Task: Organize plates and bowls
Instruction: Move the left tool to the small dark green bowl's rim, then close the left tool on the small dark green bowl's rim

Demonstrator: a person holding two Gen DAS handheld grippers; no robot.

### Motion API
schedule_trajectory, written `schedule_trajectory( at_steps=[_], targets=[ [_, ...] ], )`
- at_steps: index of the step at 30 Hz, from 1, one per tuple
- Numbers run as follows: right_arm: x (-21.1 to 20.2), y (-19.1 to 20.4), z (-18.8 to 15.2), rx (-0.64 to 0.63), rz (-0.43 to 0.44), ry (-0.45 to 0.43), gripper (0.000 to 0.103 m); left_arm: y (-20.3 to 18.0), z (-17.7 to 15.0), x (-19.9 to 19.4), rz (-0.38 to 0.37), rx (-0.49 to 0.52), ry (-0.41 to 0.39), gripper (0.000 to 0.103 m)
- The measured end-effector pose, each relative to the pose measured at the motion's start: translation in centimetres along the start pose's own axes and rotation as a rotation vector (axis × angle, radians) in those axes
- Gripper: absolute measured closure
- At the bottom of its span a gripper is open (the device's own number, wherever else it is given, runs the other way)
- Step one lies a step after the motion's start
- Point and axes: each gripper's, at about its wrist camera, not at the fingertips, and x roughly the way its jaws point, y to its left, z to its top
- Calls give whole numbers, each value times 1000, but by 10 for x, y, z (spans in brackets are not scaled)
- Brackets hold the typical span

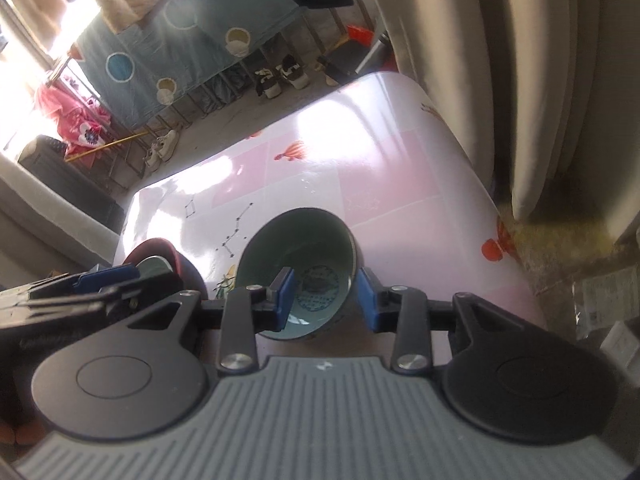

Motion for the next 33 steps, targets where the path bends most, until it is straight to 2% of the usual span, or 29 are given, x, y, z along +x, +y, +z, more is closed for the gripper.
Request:
schedule_trajectory(
  at_steps=[4,8,11,17,21,25,33],
  targets=[
    [22,-13,-1,28,0,22,75,-8,9,24,22,22,54,68],
    [46,-17,-1,38,4,56,85,-15,12,41,45,6,98,79],
    [60,-18,-6,37,4,76,89,-19,13,50,72,5,121,86],
    [66,-15,-4,3,1,67,91,-27,10,58,109,1,140,89],
    [64,-16,-2,-18,-5,67,91,-30,4,54,70,-14,165,89],
    [55,-28,-1,-39,-17,65,94,-36,-10,47,10,12,183,89],
    [52,-40,-4,-19,-3,85,91,-39,-19,67,28,-14,220,88]
  ],
)
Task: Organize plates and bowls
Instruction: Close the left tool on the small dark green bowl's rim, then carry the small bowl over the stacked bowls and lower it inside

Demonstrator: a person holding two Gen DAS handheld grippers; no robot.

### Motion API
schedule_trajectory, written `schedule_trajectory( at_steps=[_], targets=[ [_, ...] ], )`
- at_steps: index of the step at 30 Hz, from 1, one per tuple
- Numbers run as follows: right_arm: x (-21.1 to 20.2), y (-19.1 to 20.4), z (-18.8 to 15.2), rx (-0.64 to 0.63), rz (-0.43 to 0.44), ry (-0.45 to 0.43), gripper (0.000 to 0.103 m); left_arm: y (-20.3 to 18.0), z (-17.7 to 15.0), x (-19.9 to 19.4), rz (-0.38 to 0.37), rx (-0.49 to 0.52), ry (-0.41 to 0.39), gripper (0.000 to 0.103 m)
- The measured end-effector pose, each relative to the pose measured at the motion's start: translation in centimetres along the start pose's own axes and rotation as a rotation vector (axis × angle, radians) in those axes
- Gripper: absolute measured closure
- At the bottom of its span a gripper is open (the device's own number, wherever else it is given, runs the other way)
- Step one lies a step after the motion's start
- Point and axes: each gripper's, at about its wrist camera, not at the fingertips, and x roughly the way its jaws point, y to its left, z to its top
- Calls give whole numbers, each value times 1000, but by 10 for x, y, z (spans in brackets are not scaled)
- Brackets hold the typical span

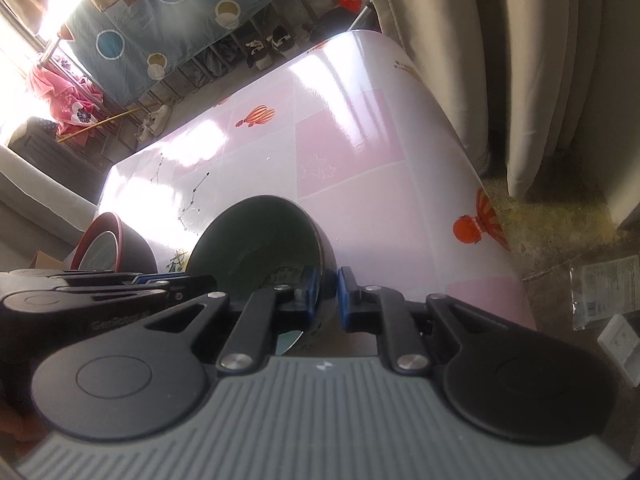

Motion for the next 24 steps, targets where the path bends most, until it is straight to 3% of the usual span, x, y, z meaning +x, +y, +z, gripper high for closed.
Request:
schedule_trajectory(
  at_steps=[13,24],
  targets=[
    [22,7,-11,-44,-58,13,90,-4,-4,11,51,-14,-18,93],
    [17,17,-8,-73,-102,17,93,-2,-3,0,15,-50,-11,93]
  ],
)
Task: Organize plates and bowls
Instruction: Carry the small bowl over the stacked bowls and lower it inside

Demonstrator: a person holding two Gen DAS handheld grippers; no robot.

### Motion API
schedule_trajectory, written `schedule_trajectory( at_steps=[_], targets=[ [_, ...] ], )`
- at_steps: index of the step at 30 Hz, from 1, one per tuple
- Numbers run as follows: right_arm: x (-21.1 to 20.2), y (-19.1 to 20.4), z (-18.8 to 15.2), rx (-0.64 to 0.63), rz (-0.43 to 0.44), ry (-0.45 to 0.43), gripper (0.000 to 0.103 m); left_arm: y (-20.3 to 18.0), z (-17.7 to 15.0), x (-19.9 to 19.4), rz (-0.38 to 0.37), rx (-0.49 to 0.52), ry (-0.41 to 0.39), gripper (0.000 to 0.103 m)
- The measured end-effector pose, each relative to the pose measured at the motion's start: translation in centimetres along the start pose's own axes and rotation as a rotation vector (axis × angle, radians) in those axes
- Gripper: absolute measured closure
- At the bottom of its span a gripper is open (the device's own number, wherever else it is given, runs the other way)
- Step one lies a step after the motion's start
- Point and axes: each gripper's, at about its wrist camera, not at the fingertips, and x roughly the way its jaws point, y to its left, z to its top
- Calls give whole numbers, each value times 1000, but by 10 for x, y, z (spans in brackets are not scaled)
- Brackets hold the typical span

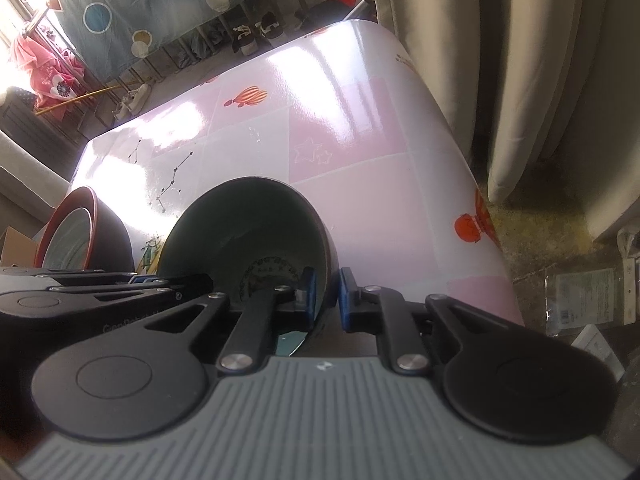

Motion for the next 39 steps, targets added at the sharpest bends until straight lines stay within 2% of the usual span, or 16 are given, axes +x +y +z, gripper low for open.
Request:
schedule_trajectory(
  at_steps=[7,12,17,23,32,39],
  targets=[
    [-21,8,8,-19,-11,-16,94,6,1,-27,-27,-31,-24,93],
    [-43,30,14,-53,-13,-39,94,25,1,-59,-36,-68,-66,93],
    [-64,68,17,-97,6,-59,94,59,-6,-89,-21,-112,-103,93],
    [-68,131,20,-145,67,-49,94,117,-16,-112,29,-196,-126,93],
    [-40,212,17,-210,133,10,94,187,-21,-107,59,-289,-102,93],
    [-16,233,18,-249,113,48,94,196,-22,-84,53,-289,-66,93]
  ],
)
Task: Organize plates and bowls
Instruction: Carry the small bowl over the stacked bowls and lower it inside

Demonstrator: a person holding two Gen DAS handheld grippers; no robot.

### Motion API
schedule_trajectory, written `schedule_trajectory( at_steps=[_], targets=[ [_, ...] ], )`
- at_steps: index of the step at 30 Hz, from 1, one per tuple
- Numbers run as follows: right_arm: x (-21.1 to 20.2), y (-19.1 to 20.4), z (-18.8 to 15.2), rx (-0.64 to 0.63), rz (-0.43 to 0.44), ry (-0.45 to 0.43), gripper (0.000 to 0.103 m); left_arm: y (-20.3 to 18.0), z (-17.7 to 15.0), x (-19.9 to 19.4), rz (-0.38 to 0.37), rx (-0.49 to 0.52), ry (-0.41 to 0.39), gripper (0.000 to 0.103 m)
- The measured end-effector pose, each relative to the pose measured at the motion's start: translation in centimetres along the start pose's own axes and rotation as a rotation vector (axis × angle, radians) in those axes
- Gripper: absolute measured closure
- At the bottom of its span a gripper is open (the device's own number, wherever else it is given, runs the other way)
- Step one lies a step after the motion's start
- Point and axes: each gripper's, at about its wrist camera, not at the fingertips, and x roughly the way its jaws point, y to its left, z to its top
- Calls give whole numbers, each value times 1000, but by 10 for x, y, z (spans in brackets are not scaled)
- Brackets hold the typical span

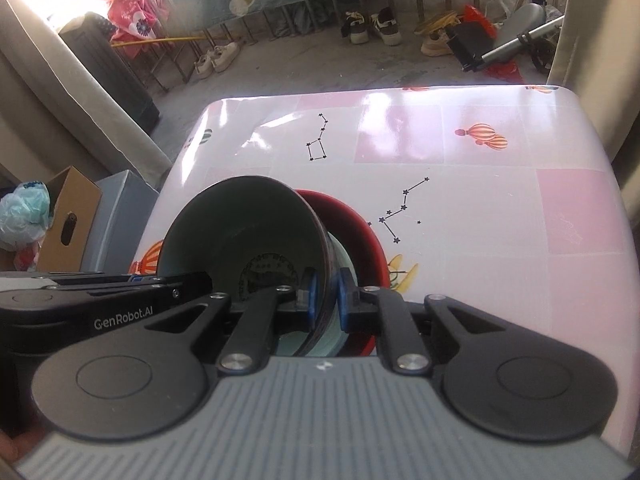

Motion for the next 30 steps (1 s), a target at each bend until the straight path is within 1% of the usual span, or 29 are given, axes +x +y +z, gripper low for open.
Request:
schedule_trajectory(
  at_steps=[3,5,10,11,19,25,30],
  targets=[
    [12,-6,3,-1,-6,26,94,2,0,7,8,-2,19,93],
    [23,-6,7,-5,-7,42,94,4,1,6,9,1,6,93],
    [28,-3,7,-14,-6,60,94,6,2,4,33,5,11,93],
    [30,-3,7,-15,-6,69,94,7,2,4,27,5,13,93],
    [32,-4,8,-21,-8,73,94,3,4,-10,33,34,-26,93],
    [31,-7,10,9,7,94,90,1,3,-12,21,41,-33,93],
    [20,-8,11,19,15,70,81,0,1,-12,20,47,-33,93]
  ],
)
